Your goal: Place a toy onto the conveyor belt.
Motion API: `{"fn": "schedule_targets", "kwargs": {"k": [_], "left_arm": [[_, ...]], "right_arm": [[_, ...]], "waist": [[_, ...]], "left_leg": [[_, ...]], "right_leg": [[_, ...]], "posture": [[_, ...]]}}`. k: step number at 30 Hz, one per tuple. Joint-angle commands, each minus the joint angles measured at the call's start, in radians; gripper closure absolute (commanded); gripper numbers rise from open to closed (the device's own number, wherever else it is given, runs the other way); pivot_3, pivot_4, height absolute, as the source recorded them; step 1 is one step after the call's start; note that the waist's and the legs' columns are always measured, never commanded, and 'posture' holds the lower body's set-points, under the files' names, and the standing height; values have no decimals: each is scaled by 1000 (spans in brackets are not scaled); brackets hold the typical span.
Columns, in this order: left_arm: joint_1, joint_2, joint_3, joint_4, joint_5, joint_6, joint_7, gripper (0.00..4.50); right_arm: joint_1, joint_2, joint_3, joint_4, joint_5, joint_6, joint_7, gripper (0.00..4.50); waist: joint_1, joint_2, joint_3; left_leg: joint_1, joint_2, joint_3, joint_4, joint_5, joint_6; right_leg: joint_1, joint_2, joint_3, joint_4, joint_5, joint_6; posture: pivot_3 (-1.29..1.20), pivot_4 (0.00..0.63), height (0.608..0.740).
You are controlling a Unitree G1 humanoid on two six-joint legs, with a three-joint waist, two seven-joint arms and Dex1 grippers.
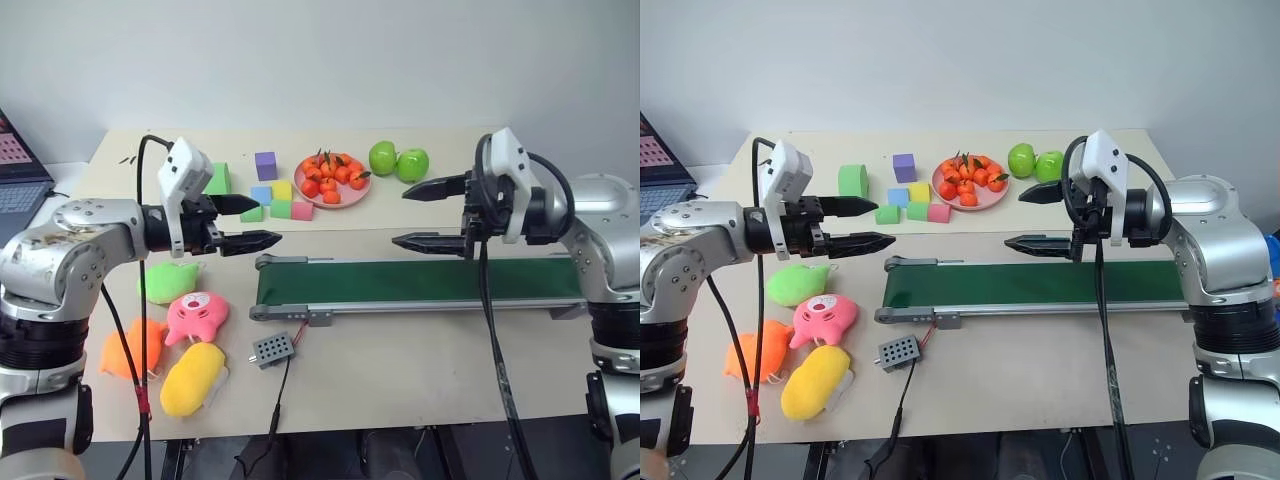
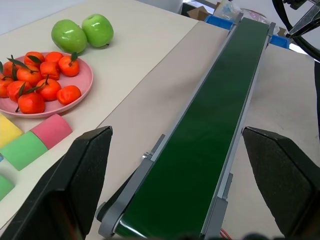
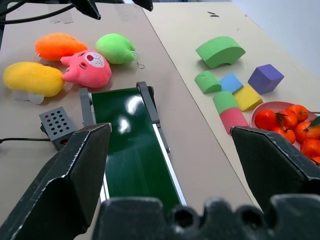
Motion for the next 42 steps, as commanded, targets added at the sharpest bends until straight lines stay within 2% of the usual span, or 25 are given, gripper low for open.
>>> {"fn": "schedule_targets", "kwargs": {"k": [1,11,18,22,24,30,32,35,37,39,42], "left_arm": [[-1,2,31,1,0,-38,-5,83],[13,-28,105,42,2,-62,38,83],[135,58,159,132,150,-158,111,83],[207,73,224,150,169,-143,155,83],[252,78,316,139,115,-101,151,83],[454,105,728,64,-131,196,103,83],[593,101,856,34,-203,285,43,83],[886,44,1100,35,-283,391,-51,83],[950,17,1160,59,-306,397,-41,83],[994,-57,1207,110,-311,396,10,83],[1040,-130,1228,132,-350,425,44,83]], "right_arm": [[3,-3,-22,-19,10,-22,0,0],[57,9,-28,-36,17,-6,-13,0],[48,26,-8,-22,9,-12,-6,0],[33,43,9,-8,7,-16,5,0],[24,51,21,9,1,-24,16,0],[-31,94,79,113,-36,-82,68,0],[-56,115,96,149,-46,-102,89,0],[-115,165,122,200,-44,-138,140,0],[-139,185,120,224,-39,-153,154,0],[-152,222,127,239,-43,-196,167,0],[-161,250,136,254,-56,-221,181,0]], "waist": [[0,0,0],[-1,0,0],[-6,0,0],[-3,0,0],[-3,0,0],[-16,0,0],[-21,0,0],[-37,1,1],[-33,1,1],[-20,1,1],[-3,0,0]], "left_leg": [[0,0,0,0,0,0],[0,0,0,0,0,0],[2,0,0,-2,0,0],[2,0,0,-1,0,0],[2,0,0,-1,0,0],[1,1,-3,-2,0,0],[2,2,-3,-2,0,0],[4,2,-2,-4,-1,1],[5,2,-3,-5,-1,1],[5,2,-4,-4,-3,5],[11,2,-3,-4,-3,4]], "right_leg": [[0,0,0,0,0,0],[0,0,0,0,0,0],[0,0,1,0,0,0],[0,0,1,0,0,0],[0,0,1,0,0,0],[-2,0,1,0,0,0],[-2,0,1,1,0,0],[-3,0,2,1,0,0],[-3,0,1,1,0,0],[-3,0,0,0,0,-1],[2,0,0,-1,1,-3]], "posture": [[0,150,738],[0,150,738],[0,150,738],[0,150,738],[0,150,738],[0,150,738],[0,150,738],[0,150,738],[0,150,738],[0,150,738],[0,150,738]]}}
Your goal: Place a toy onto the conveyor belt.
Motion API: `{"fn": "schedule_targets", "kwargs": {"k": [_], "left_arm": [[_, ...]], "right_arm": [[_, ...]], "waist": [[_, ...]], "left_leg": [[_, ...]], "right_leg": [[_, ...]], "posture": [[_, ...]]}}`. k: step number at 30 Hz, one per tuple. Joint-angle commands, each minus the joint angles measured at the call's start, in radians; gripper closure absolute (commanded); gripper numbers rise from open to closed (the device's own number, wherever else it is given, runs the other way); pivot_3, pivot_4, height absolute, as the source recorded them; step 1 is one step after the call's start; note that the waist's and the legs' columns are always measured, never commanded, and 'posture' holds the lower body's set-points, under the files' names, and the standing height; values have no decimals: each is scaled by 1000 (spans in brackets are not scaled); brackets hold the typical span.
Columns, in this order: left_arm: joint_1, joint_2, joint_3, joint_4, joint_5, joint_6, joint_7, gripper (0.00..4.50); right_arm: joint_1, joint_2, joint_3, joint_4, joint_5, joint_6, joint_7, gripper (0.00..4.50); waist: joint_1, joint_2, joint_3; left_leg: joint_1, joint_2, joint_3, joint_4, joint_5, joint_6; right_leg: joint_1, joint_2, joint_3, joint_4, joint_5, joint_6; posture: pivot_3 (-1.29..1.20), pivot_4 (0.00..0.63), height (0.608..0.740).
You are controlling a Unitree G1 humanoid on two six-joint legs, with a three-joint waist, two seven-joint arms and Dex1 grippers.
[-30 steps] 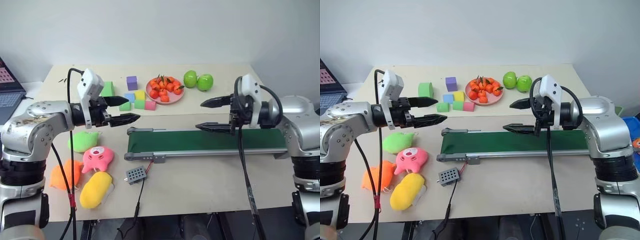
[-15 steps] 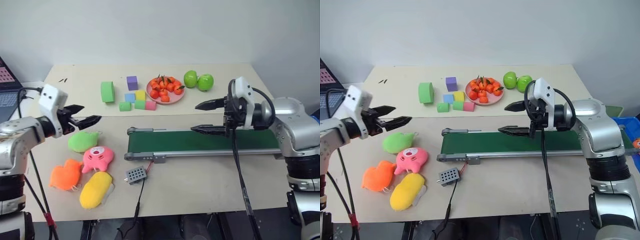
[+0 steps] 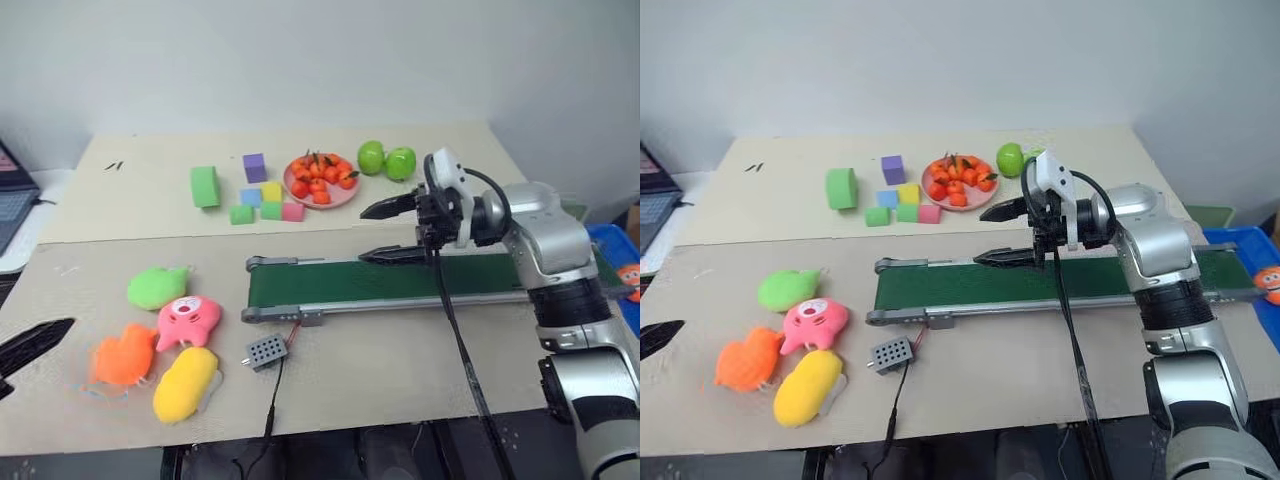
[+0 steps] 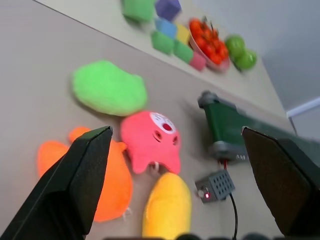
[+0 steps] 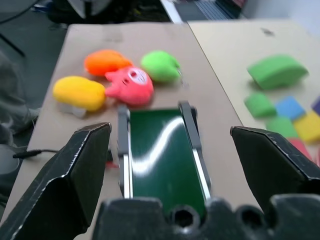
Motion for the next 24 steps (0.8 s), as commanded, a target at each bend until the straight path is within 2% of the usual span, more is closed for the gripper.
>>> {"fn": "schedule_targets", "kwargs": {"k": [1,6,9,12,19,24], "left_arm": [[29,-61,23,27,-57,44,56,83],[-88,-171,46,146,-194,218,222,83],[-137,-252,32,158,-216,225,329,83],[-184,-291,38,194,-256,232,424,83],[-191,-260,43,265,-354,222,518,83],[-94,-238,59,298,-434,199,535,83]], "right_arm": [[-23,4,-3,-2,-7,-39,24,0],[-34,4,1,-3,-13,-36,35,0],[-35,-9,0,-10,-19,-27,39,0],[-34,-29,-4,-18,-28,-16,39,0],[-28,-65,1,-32,-40,-1,41,0],[-18,-79,2,-42,-43,2,35,0]], "waist": [[9,-1,0],[23,-1,0],[19,-2,-1],[13,-3,-2],[3,-3,-2],[1,-3,-2]], "left_leg": [[1,0,0,0,0,0],[10,0,-3,0,-1,0],[10,0,-3,0,0,-1],[10,0,-3,0,0,-1],[10,0,-3,0,-1,-2],[10,0,-2,-1,-1,-2]], "right_leg": [[3,0,-1,0,0,0],[13,0,-2,-1,0,-1],[13,0,-2,-1,0,-1],[13,0,-1,0,0,-1],[12,0,0,-1,0,-2],[11,0,0,-1,0,-2]], "posture": [[0,150,738],[0,150,738],[0,150,738],[0,150,738],[0,150,738],[0,150,738]]}}
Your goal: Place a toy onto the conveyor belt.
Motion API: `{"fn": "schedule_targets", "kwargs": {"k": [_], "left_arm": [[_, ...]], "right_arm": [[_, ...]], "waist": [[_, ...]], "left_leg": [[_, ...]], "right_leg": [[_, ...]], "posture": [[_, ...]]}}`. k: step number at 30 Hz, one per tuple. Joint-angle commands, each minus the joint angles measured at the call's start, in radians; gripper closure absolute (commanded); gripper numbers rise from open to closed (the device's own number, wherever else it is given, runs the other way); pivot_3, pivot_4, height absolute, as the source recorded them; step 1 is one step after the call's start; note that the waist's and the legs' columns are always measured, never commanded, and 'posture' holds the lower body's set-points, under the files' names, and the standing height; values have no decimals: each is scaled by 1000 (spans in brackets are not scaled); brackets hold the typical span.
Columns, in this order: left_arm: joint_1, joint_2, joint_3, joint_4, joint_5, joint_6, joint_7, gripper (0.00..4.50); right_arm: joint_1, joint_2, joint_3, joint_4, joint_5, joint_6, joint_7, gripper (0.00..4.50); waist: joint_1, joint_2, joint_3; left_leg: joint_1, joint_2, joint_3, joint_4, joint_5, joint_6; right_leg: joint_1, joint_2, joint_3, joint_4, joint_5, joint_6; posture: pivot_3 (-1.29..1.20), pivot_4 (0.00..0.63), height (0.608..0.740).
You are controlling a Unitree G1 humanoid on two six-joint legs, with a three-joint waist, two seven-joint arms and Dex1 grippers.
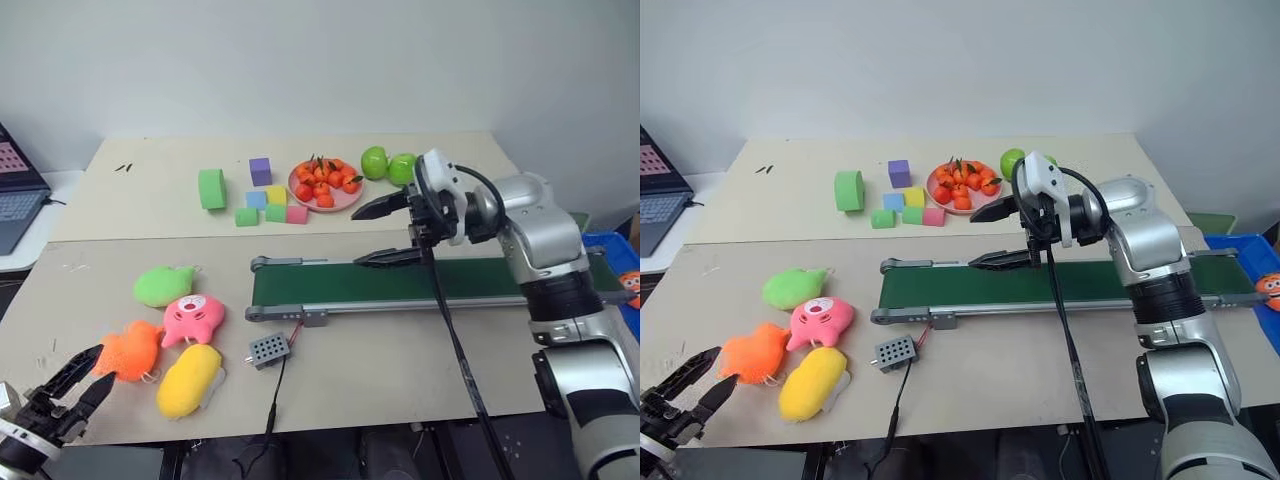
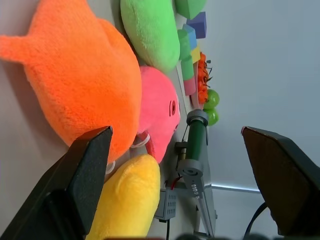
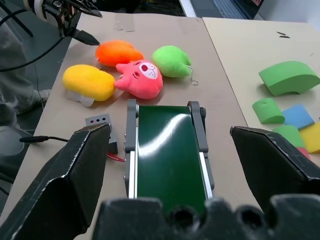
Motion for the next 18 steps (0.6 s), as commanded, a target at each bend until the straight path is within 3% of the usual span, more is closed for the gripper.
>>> {"fn": "schedule_targets", "kwargs": {"k": [1,9,18], "left_arm": [[89,25,42,15,-91,-12,-5,83],[176,-11,-18,34,-144,-127,60,83],[64,-31,-172,113,-133,-246,123,83]], "right_arm": [[-12,-18,-17,-39,-4,4,-2,0],[-29,-1,-1,-13,-20,-10,-2,0],[-63,-18,-9,-18,-30,-2,16,0]], "waist": [[-2,0,0],[10,0,0],[9,0,0]], "left_leg": [[0,0,0,0,0,0],[0,0,0,-1,-1,0],[0,0,0,-1,-1,0]], "right_leg": [[0,0,0,0,0,0],[0,0,0,-1,-1,-1],[0,0,-1,-1,-1,-1]], "posture": [[0,150,738],[0,150,738],[0,150,738]]}}
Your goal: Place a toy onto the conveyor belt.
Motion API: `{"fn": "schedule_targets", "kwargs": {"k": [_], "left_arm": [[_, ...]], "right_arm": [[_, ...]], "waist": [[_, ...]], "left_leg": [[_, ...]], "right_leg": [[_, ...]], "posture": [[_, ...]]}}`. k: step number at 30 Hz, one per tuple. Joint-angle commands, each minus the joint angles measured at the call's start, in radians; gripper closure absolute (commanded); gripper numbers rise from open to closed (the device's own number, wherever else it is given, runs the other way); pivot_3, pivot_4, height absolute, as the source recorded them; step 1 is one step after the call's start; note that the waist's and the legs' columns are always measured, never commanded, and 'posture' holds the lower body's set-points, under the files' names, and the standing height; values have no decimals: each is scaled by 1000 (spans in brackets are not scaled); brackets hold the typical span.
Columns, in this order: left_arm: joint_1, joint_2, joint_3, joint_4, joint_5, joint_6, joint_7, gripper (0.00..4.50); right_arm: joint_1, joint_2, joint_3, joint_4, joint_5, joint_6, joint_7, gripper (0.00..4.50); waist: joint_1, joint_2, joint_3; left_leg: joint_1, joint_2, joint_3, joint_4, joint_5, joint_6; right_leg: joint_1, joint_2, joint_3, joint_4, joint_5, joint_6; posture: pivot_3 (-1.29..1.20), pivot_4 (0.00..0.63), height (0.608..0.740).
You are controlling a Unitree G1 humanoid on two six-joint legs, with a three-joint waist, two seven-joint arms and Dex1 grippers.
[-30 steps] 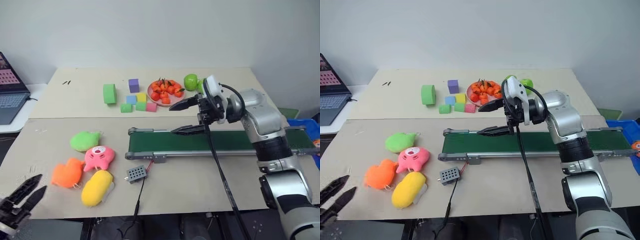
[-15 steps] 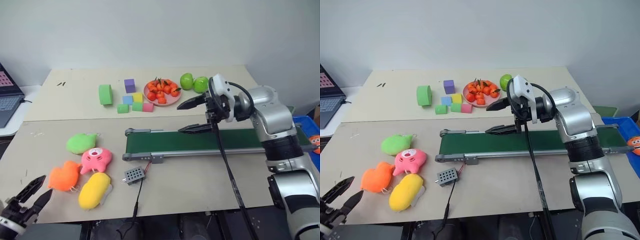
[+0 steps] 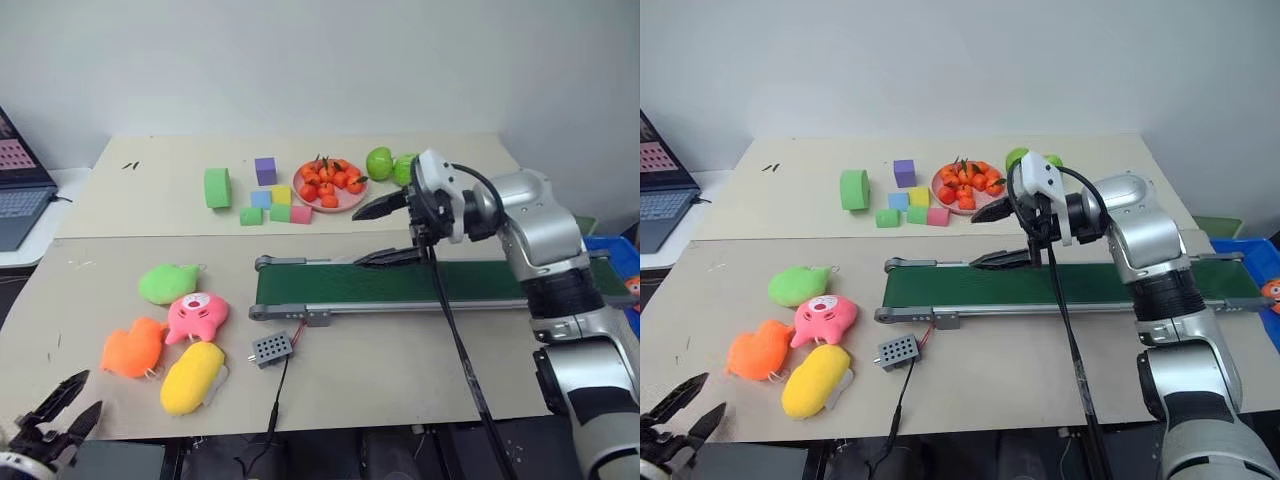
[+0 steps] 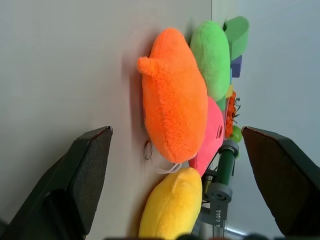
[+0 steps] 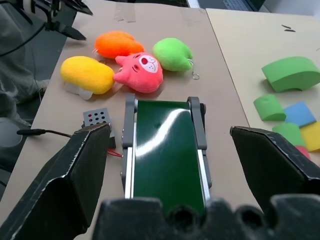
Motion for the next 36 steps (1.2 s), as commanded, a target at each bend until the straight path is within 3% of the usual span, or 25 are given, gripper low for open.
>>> {"fn": "schedule_targets", "kwargs": {"k": [1,20,21,32,36], "left_arm": [[-19,-12,-30,16,-7,-56,19,83],[-141,-114,-162,116,5,-238,92,83],[-144,-123,-165,106,-2,-242,102,608],[-147,-132,-156,3,-141,-258,221,4448],[-134,-121,-147,-35,-214,-268,226,4448]], "right_arm": [[-24,-27,-26,-36,-1,-2,4,0],[-16,-132,-48,-137,14,77,-9,0],[-15,-134,-47,-138,14,79,-9,0],[-6,-131,-45,-144,22,87,-11,0],[-1,-114,-51,-135,34,84,-14,0]], "waist": [[0,0,0],[24,11,-5],[24,11,-5],[25,11,-5],[21,9,-4]], "left_leg": [[0,0,0,0,0,0],[4,-1,1,0,0,0],[4,-1,1,0,0,0],[4,-1,0,-1,0,1],[4,-1,0,-1,0,1]], "right_leg": [[0,0,0,0,0,0],[4,0,0,0,0,0],[4,0,0,0,0,0],[4,0,0,-1,0,0],[4,0,0,-2,0,0]], "posture": [[0,150,738],[0,150,738],[0,150,738],[0,150,738],[0,150,738]]}}
